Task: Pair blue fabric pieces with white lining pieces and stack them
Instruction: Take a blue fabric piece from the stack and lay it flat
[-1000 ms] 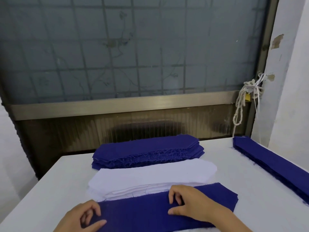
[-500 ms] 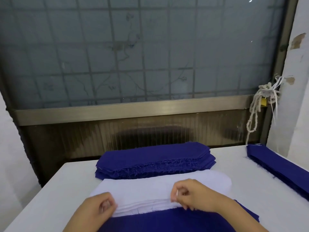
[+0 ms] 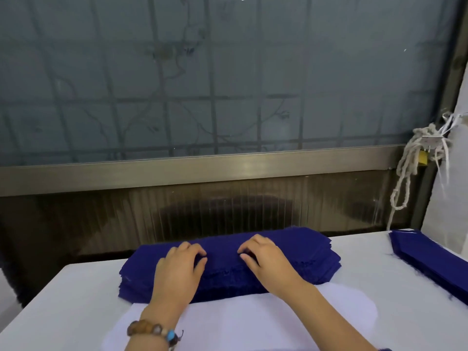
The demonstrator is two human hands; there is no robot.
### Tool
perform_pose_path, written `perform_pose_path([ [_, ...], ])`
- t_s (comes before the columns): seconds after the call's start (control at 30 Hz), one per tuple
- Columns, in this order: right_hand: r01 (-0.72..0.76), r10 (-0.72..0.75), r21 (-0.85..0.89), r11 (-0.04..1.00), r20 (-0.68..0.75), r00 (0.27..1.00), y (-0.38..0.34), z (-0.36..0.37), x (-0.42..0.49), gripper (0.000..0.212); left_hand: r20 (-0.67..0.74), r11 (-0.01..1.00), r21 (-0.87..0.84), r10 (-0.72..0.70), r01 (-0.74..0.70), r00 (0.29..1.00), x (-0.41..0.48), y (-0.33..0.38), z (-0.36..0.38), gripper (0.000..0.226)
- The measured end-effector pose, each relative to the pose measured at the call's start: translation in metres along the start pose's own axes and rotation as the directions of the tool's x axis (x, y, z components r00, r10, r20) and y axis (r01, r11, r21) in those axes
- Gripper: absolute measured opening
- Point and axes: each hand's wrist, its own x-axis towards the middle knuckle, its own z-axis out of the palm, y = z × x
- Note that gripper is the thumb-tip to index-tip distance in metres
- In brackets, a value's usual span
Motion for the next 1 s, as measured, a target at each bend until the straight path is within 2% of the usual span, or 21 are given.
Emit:
perform_pose_path([
  [0.1,-0.031,0.031,0.020,0.999,-0.011,0.999,0.004,0.012,0.009,0.015,-0.050,1.000,-0.019,-0.001,0.000,0.999,0.010,0.001,0.011,0.003],
  [0.17,-0.068,0.068,-0.009,0.998,0.000,0.998,0.004,0.013,0.019,0.010,-0.065,0.995,-0.090,-0.036,0.030,0.997,0.015,-0.001,0.016,0.011],
  [0.27,-0.130,0.131,-0.021,0.991,0.041,0.991,0.002,0.013,0.030,0.011,-0.106,0.970,-0.223,-0.126,0.100,0.986,0.017,-0.004,0.021,0.012],
  [0.33,-0.158,0.159,-0.033,0.987,0.050,0.986,0.001,0.014,0.032,0.023,-0.113,0.978,-0.174,-0.133,0.112,0.985,0.015,-0.007,0.025,0.004],
  [0.43,-0.173,0.175,-0.139,0.975,0.005,0.985,0.001,0.017,0.031,0.044,-0.072,0.992,-0.016,-0.122,0.121,0.990,0.015,-0.007,0.030,0.038],
  [0.53,-0.181,0.175,-0.233,0.955,-0.047,0.983,0.000,0.023,0.030,0.048,-0.038,0.989,0.031,-0.143,0.144,0.989,0.019,-0.008,0.031,0.053],
  [0.7,-0.184,0.169,-0.268,0.946,-0.077,0.983,-0.002,0.028,0.026,0.044,0.020,0.985,0.078,-0.155,0.153,0.988,0.021,-0.009,0.031,0.051],
  [1.0,-0.181,0.171,-0.284,0.942,-0.060,0.983,-0.001,0.029,0.027,0.047,-0.007,0.983,0.062,-0.175,0.175,0.985,0.023,-0.012,0.031,0.040],
])
